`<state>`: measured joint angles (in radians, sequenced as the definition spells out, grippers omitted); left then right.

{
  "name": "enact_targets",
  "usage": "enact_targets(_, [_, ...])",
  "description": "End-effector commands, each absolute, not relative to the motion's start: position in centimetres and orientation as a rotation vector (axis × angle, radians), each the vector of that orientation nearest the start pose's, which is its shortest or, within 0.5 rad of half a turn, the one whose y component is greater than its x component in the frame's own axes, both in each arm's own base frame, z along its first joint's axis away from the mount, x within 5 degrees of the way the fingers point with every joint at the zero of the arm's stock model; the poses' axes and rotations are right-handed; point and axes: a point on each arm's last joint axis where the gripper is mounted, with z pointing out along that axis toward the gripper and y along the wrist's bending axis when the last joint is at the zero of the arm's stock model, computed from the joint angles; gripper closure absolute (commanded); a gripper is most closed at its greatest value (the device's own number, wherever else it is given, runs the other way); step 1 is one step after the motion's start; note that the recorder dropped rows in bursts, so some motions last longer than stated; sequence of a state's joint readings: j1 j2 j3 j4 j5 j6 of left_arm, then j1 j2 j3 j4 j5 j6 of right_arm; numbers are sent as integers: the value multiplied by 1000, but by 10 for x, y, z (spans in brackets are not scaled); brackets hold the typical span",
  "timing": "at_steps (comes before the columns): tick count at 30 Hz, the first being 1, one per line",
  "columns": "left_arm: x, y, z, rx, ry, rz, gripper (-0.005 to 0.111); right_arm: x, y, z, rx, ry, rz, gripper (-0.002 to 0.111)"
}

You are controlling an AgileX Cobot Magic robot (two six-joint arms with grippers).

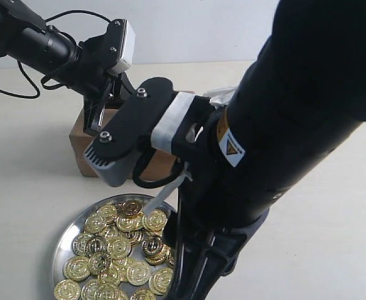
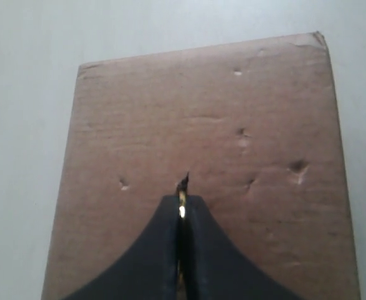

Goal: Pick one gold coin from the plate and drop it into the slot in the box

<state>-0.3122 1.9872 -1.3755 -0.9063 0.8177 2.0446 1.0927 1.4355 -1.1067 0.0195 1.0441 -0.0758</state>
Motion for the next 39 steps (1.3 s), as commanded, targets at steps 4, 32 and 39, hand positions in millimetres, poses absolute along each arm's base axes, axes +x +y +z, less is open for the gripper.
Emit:
enact_targets(4, [378, -176, 189, 1865, 1547, -411, 107, 124, 243, 283, -1586, 2418, 229, 56])
enact_targets(32, [380, -176, 201, 1779, 1577, -388, 68, 124, 244, 283, -1585, 2416, 229, 56])
enact_targets(39, [374, -174, 243, 1684, 1515, -323, 92, 125, 245, 283, -1575, 2400, 242, 56])
